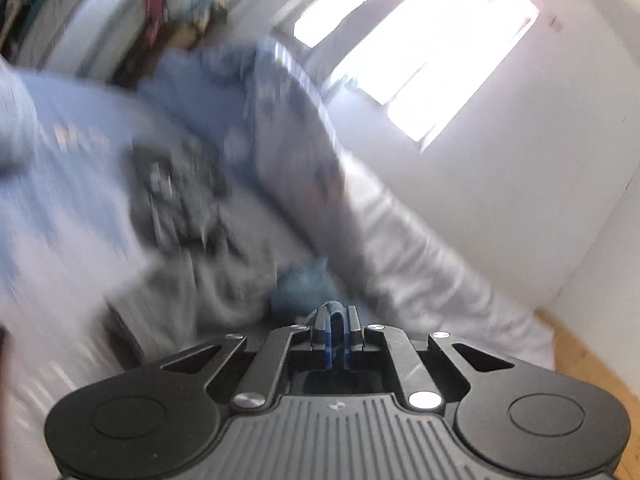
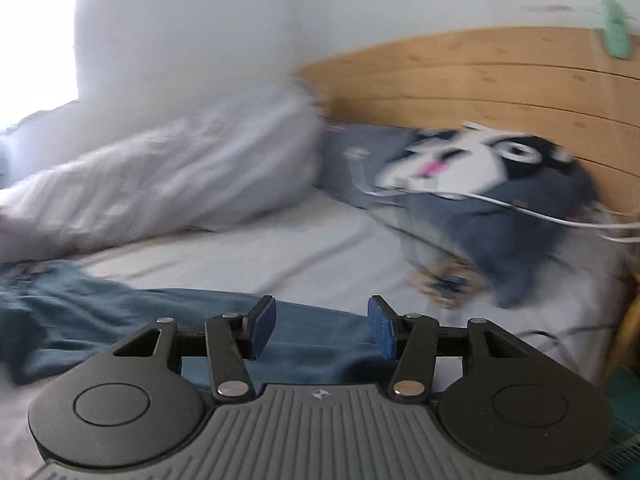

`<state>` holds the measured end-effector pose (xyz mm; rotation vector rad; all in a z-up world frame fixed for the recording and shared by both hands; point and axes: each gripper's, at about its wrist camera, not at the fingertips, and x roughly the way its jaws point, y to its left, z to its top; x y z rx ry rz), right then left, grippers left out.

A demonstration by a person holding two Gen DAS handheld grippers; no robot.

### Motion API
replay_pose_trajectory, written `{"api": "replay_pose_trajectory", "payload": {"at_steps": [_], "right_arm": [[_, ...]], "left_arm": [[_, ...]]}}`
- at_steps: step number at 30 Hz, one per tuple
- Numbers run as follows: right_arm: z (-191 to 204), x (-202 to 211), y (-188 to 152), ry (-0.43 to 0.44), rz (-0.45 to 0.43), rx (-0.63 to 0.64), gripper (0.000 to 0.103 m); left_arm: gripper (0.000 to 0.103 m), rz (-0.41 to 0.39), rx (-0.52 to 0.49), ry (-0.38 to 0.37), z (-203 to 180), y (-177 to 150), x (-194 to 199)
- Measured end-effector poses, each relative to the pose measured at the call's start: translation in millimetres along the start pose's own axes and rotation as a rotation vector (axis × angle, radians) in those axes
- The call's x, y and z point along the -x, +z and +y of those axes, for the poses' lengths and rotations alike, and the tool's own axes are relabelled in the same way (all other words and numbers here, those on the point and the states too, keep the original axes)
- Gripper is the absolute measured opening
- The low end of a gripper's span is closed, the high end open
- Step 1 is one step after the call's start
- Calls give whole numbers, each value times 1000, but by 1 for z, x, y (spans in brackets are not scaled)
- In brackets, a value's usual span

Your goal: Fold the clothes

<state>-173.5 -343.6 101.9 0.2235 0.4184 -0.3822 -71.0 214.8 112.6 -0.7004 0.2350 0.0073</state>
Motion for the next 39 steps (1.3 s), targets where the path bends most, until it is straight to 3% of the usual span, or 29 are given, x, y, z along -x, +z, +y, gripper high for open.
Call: {"api": "replay_pose_trajectory", "payload": {"at_steps": [6,10,15,21,26,34,37,39], "right_arm": [[41,-4,-9,201,-14,73,53],[68,-11,-18,298,4,137,53],[91,-21,-28,360,40,160,53],[114,-32,-37,399,67,193,53],[130,-39,-44,439,97,212,53],[157,-55,-58,476,141,283,53],[166,-58,-63,491,148,306,53],[174,-61,-67,501,154,322,53]], "left_arm": [[3,-168,34,44,18,68,69],[3,-299,-11,106,32,116,109],[3,-413,-37,204,48,156,145],[3,-536,-13,349,72,170,189],[3,-479,-3,471,103,170,191],[5,-290,-128,594,104,152,155],[25,-292,-140,594,99,142,156],[47,-290,-152,582,95,137,156]]}}
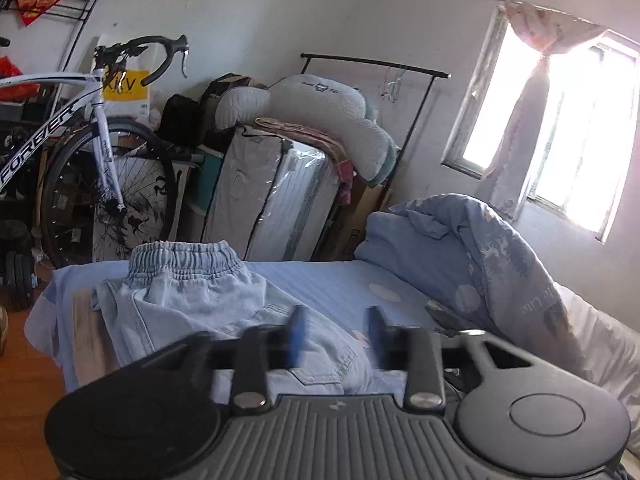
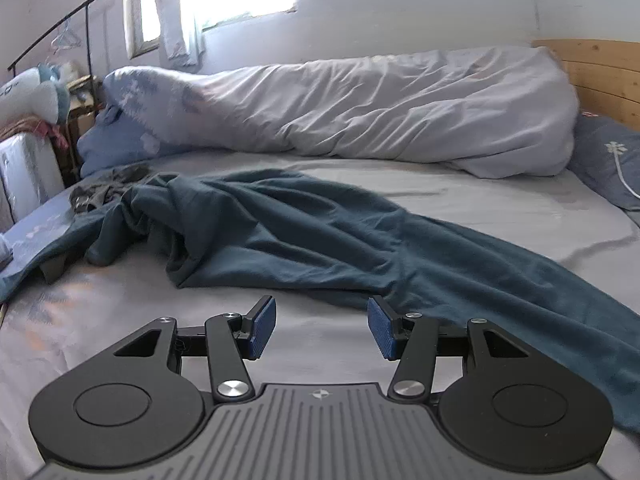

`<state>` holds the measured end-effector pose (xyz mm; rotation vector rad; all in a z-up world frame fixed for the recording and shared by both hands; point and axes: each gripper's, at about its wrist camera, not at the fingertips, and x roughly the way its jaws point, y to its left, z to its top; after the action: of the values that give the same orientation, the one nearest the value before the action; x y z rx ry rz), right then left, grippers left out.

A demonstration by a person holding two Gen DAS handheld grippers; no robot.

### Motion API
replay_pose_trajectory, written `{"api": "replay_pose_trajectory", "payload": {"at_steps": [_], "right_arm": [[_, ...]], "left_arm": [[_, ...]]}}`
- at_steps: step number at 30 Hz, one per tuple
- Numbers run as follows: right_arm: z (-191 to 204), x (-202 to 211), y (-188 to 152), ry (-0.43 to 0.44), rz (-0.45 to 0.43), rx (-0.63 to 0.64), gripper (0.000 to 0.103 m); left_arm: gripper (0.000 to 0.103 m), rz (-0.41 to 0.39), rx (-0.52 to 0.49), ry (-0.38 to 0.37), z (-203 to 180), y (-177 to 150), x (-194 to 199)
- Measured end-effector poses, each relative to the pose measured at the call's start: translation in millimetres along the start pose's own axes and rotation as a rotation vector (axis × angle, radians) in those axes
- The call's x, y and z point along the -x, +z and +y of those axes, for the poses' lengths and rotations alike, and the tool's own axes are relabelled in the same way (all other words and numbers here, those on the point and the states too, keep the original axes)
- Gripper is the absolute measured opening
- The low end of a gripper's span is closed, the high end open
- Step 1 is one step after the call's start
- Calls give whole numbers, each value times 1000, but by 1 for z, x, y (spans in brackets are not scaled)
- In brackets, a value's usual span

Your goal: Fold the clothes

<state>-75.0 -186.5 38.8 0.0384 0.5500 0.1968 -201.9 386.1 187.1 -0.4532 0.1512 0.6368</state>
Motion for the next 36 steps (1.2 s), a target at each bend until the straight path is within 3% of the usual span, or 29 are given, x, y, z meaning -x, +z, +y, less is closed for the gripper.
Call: {"api": "replay_pose_trajectory", "payload": {"at_steps": [4,7,13,17,24,36], "right_arm": [[10,-8,1,31,1,18,53],[17,-12,1,44,-2,30,53],[29,-17,0,67,-5,14,53],[36,-20,1,90,-12,17,53],[44,-31,1,136,8,3,53],[47,-42,-3,177,53,14,53]], "left_arm": [[55,42,-7,-130,-20,-12,11],[62,121,-16,-285,-50,-31,13],[69,250,-160,-537,-135,-87,18],[70,381,-179,-626,-179,-128,3],[69,541,-156,-583,-208,-188,-58],[69,625,11,-554,-204,-222,-129]]}}
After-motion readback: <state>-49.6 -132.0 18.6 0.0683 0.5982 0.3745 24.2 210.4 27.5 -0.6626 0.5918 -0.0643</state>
